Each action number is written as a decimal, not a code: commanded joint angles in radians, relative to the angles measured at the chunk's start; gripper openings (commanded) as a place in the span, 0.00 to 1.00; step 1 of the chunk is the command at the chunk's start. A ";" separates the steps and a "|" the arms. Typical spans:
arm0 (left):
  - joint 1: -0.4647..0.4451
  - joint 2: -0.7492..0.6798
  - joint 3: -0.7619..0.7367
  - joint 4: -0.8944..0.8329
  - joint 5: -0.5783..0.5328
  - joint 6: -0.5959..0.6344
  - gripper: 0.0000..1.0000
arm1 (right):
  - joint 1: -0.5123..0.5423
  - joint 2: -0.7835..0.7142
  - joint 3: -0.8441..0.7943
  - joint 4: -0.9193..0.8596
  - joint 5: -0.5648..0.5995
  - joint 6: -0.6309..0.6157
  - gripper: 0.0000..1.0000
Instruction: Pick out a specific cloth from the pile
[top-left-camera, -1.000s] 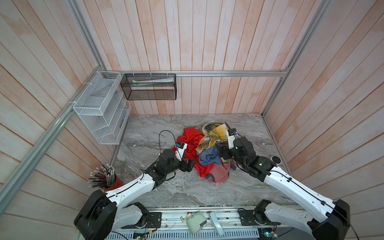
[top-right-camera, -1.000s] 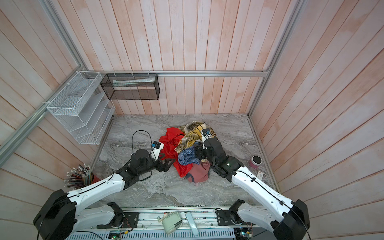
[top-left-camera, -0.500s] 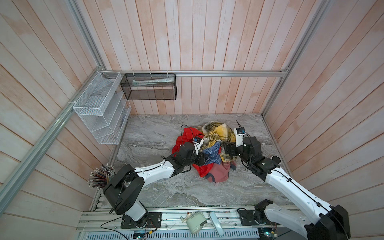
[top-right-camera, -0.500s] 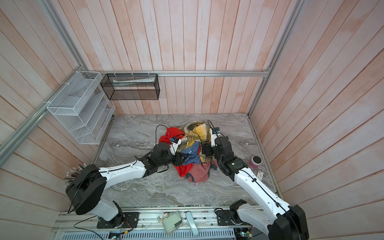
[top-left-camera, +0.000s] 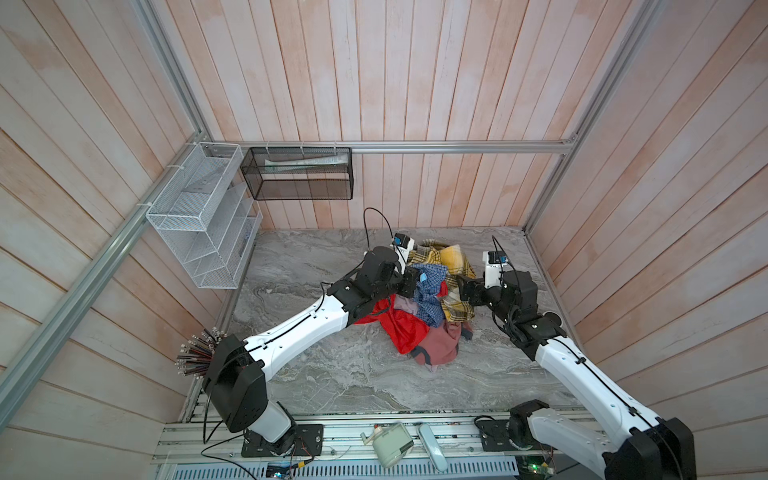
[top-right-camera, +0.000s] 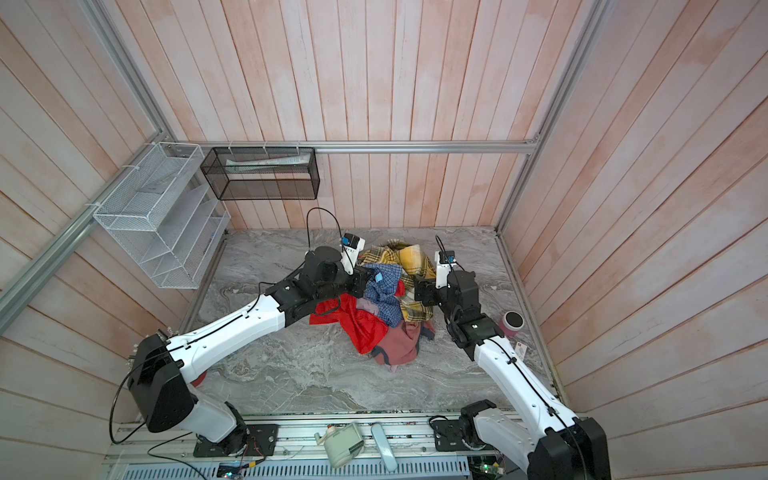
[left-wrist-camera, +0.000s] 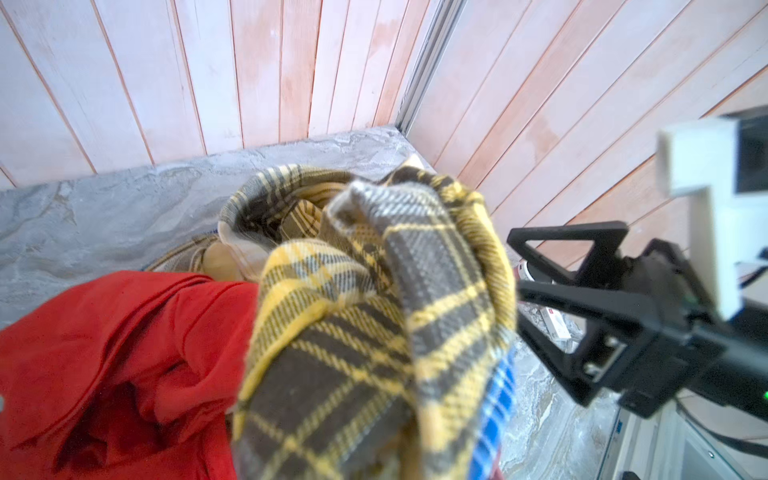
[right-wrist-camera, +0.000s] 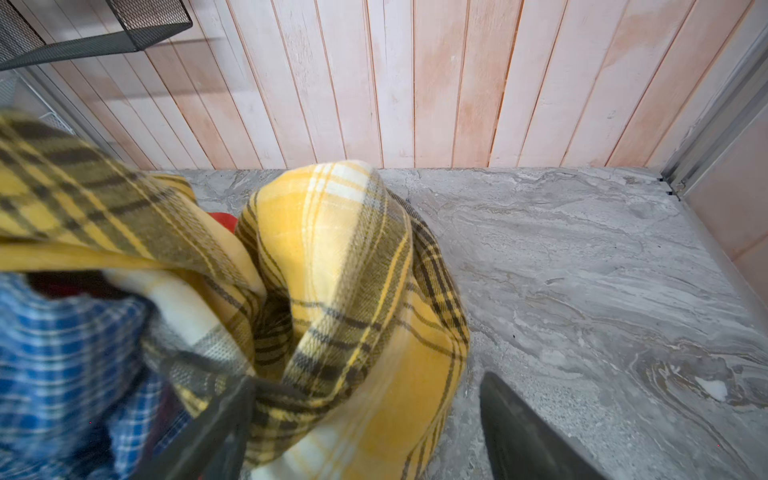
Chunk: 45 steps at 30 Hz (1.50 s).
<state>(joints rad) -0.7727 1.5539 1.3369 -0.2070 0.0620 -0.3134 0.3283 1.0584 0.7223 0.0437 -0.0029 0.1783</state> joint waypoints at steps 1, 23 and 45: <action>0.000 -0.024 0.103 -0.084 -0.022 0.039 0.00 | -0.006 0.073 0.013 0.081 -0.075 -0.012 0.86; 0.002 0.196 0.783 -0.347 0.134 0.227 0.00 | -0.006 0.117 -0.033 0.119 -0.084 0.017 0.86; -0.001 0.223 1.087 -0.403 0.165 0.350 0.05 | -0.015 0.147 -0.010 0.111 -0.124 0.038 0.86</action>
<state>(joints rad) -0.7681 1.8175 2.4310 -0.7155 0.1867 0.0158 0.3172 1.2007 0.6895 0.1501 -0.1074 0.2092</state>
